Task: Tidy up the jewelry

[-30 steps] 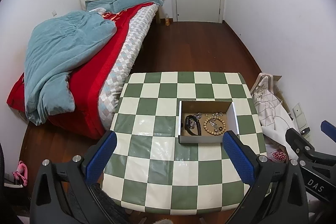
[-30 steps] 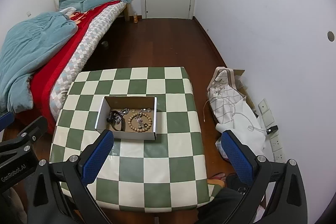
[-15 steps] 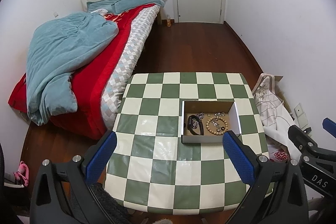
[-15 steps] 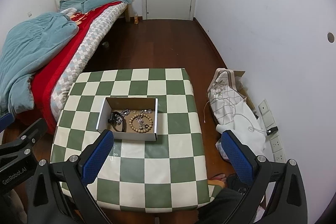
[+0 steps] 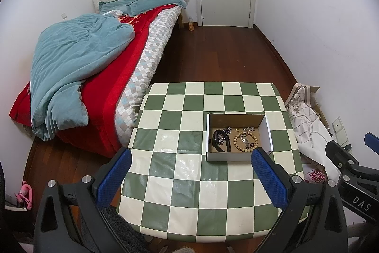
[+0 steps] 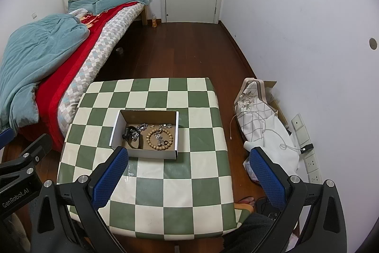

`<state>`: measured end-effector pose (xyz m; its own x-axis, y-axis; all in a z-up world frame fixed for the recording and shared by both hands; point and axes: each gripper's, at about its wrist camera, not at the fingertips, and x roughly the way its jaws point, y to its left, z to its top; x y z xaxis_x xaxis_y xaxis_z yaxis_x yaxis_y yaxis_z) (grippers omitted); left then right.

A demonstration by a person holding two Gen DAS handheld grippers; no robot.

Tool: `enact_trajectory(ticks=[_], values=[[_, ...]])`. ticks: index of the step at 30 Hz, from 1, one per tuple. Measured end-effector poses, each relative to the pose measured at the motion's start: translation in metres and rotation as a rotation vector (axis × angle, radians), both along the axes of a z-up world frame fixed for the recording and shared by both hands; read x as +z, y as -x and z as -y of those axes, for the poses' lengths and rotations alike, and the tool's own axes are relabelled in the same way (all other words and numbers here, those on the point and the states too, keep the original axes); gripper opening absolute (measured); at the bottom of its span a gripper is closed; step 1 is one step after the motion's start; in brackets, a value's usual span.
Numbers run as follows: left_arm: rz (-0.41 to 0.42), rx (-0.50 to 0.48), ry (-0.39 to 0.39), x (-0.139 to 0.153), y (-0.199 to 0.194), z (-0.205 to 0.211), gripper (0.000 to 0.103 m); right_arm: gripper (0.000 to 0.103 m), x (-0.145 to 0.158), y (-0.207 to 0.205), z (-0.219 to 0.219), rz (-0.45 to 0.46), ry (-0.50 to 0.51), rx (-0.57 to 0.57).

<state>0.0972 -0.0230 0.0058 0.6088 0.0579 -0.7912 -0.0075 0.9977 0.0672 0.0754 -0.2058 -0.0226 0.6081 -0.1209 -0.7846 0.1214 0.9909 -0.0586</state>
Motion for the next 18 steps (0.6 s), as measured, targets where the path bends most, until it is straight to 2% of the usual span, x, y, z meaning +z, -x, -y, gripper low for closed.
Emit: enact_trajectory(ticks=[18], values=[[0.004,0.008,-0.002,-0.0007,0.0009,-0.0056,0.103,0.103,-0.0014,0.0022,-0.0023,-0.006,-0.001,0.009]])
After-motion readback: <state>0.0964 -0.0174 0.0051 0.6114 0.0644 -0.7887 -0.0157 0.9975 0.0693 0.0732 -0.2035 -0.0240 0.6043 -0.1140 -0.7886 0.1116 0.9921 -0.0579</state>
